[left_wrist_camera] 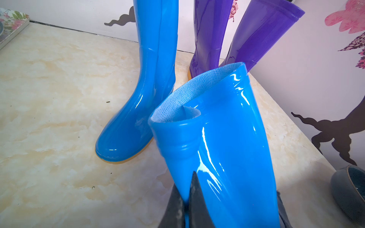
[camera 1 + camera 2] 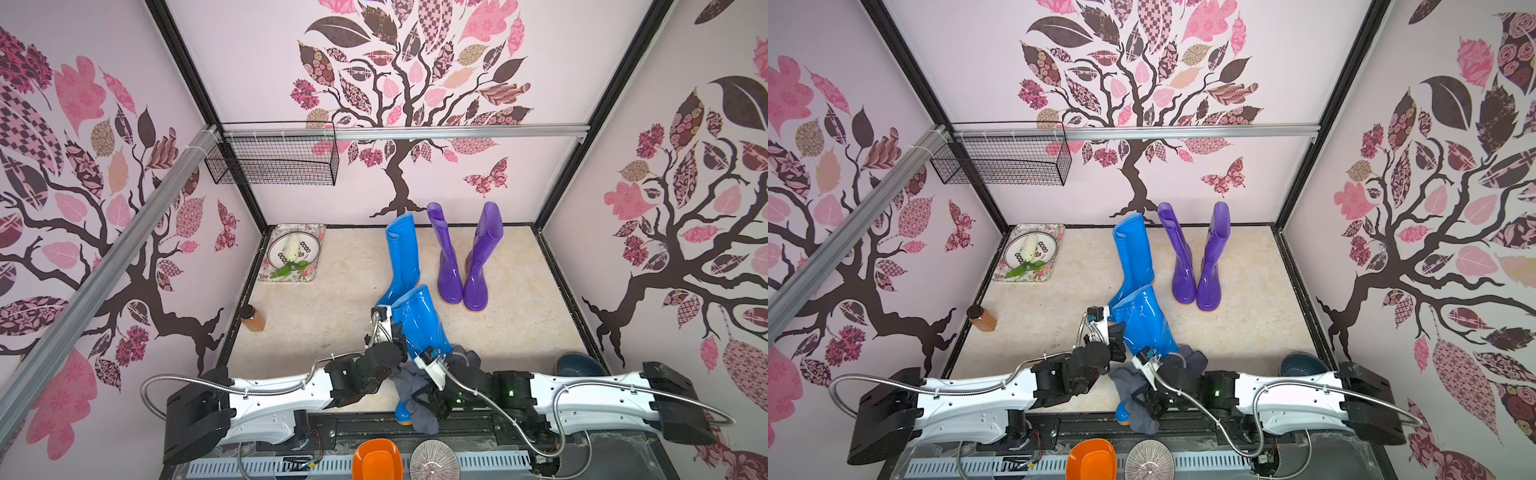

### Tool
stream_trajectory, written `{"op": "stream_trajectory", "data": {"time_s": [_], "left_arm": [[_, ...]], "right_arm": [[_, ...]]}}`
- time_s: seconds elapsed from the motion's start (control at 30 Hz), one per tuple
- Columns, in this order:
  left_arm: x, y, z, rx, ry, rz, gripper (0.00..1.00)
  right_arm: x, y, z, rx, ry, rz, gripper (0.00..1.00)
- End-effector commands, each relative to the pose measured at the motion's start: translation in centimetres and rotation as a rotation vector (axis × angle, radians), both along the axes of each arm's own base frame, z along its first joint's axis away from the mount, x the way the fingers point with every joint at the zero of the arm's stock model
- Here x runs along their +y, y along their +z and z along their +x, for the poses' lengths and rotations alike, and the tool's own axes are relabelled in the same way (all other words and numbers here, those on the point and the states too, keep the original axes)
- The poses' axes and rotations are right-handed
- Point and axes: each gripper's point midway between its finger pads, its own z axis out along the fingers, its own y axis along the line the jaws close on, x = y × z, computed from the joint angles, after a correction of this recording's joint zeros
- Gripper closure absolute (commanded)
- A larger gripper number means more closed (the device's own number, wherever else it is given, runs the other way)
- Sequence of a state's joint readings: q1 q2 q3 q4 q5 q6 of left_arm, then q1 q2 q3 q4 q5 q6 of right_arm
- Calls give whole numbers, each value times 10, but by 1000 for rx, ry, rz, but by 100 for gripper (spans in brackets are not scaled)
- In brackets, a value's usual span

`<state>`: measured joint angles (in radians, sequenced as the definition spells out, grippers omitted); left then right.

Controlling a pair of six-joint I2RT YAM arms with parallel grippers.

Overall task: Wipe the rubber boots with a cloth
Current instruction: Wipe the dirt off the rubber boot.

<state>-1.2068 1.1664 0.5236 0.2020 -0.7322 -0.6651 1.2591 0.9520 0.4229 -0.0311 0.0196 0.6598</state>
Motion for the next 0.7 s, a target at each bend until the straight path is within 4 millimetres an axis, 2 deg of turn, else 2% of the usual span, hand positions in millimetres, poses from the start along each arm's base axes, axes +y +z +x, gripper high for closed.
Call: {"op": "stream_trajectory", "data": {"time_s": [0.0,0.1,0.2,0.23,0.3,0.4,0.47,0.53,0.6,0.67], "left_arm": [[2,9,3,-12,21,-46,100],[3,6,1,-5,17,-44,100],[2,1,0,6,9,-40,100],[3,-1,-1,10,6,-36,100],[4,-3,-1,16,7,-38,100],[6,-3,-2,18,6,-40,100],[6,-2,-2,18,6,-41,100],[5,-2,-3,21,2,-44,100],[5,-3,-4,25,-4,-42,100],[5,-4,-5,29,-7,-40,100]], "right_arm": [[-66,-23,46,17,-310,-128,100],[-99,-16,66,16,-472,-136,100],[-122,-12,81,31,-593,-138,100],[-125,-13,84,53,-608,-127,100],[-116,-18,85,127,-573,-77,100],[-76,-13,75,209,-399,14,100],[-62,-9,71,237,-340,25,100],[-76,-16,81,221,-423,-50,100],[-108,-24,95,162,-574,-140,100],[-139,-31,105,145,-691,-155,100]]}}
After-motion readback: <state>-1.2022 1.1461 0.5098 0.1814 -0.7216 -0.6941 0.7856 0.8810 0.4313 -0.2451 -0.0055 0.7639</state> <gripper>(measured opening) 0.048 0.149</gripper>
